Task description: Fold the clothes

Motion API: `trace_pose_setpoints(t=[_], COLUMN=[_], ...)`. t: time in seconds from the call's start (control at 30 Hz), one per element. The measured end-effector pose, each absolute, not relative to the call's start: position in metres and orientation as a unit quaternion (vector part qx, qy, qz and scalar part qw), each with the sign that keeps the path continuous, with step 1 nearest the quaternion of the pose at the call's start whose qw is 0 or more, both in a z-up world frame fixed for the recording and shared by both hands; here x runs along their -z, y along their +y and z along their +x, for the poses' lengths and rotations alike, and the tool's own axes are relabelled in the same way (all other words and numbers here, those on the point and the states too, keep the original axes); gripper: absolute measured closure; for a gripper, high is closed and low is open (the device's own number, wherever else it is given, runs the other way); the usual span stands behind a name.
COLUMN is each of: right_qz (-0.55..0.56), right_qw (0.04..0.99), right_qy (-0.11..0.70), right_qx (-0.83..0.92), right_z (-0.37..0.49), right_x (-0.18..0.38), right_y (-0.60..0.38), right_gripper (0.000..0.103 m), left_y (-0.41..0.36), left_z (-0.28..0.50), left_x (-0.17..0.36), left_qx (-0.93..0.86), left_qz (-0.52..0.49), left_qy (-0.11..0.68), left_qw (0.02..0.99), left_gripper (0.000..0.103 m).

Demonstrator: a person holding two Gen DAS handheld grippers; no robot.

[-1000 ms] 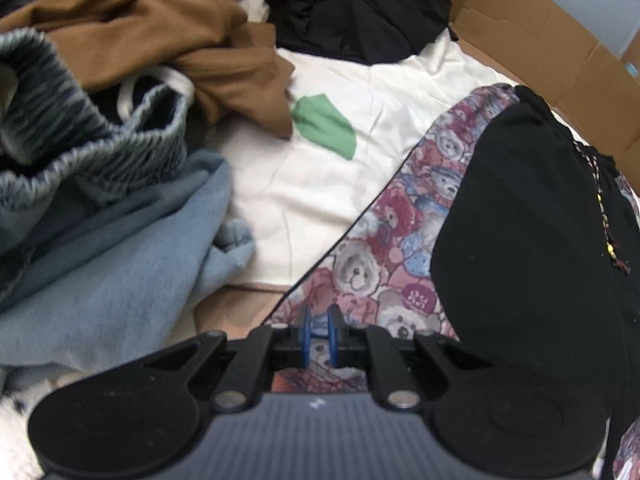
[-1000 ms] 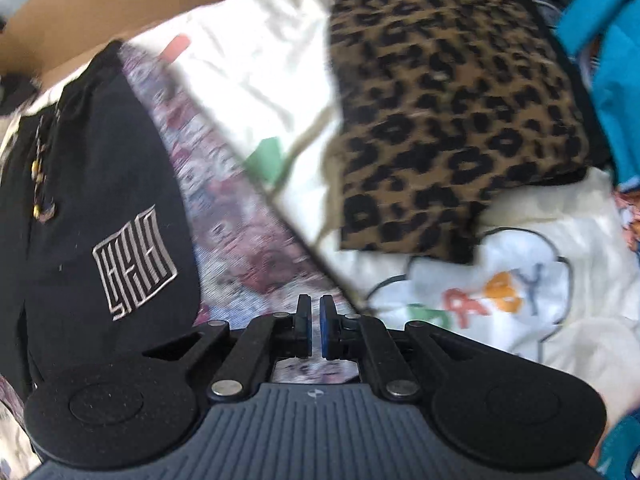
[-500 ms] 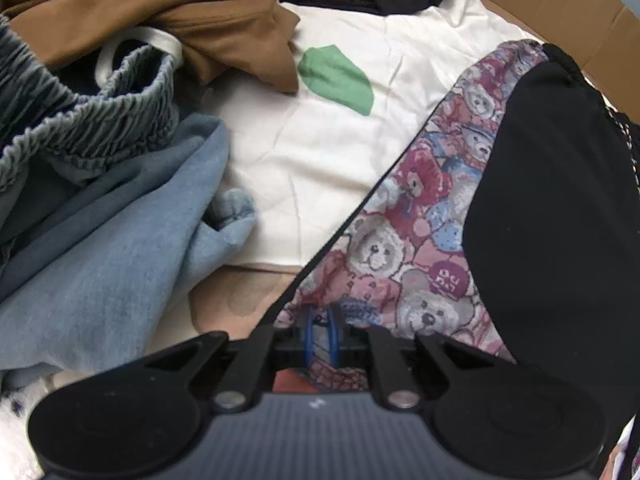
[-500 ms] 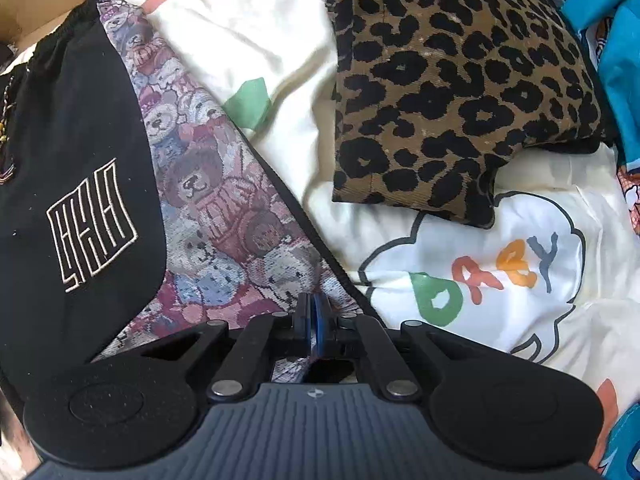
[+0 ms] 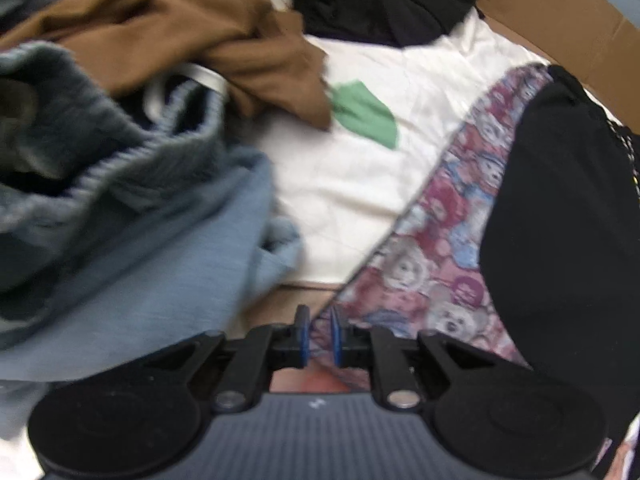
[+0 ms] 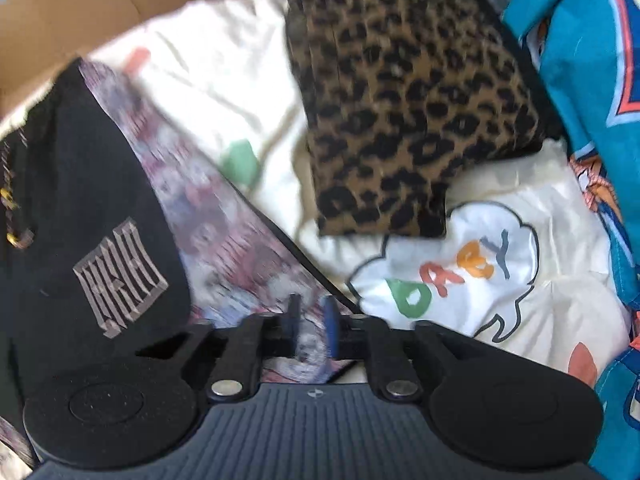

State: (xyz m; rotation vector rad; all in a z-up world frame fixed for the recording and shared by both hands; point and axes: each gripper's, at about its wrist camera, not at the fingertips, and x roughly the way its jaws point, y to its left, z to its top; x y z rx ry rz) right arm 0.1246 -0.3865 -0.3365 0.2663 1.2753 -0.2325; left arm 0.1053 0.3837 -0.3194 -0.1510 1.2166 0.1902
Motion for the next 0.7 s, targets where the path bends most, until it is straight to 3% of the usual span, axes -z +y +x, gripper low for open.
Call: trace_pose_setpoints(t=[0.13, 0.3, 0.7], right_qz=[0.126, 0.124, 0.119], right_qw=[0.799, 0.804, 0.802], right_qy=[0.579, 0.576, 0.584], right_qx=[0.096, 0.082, 0.042], right_z=[0.13, 0.132, 0.12], right_x=[0.323, 0.318, 0.311], right_y=[-0.377, -0.364, -0.328], right_gripper=[0.069, 0.068, 0.068], left_y=[0.395, 0.39, 0.387], left_z=[0.098, 0.097, 0.091], left_x=[0.318, 0.326, 0.354], left_qx=[-0.09, -0.071, -0.061], left_qz=[-0.087, -0.096, -0.085], left_qy=[0.566, 0.569, 0.569], left_qw=[0.815, 0.813, 0.816], left_gripper=[0.09, 0.075, 0.071])
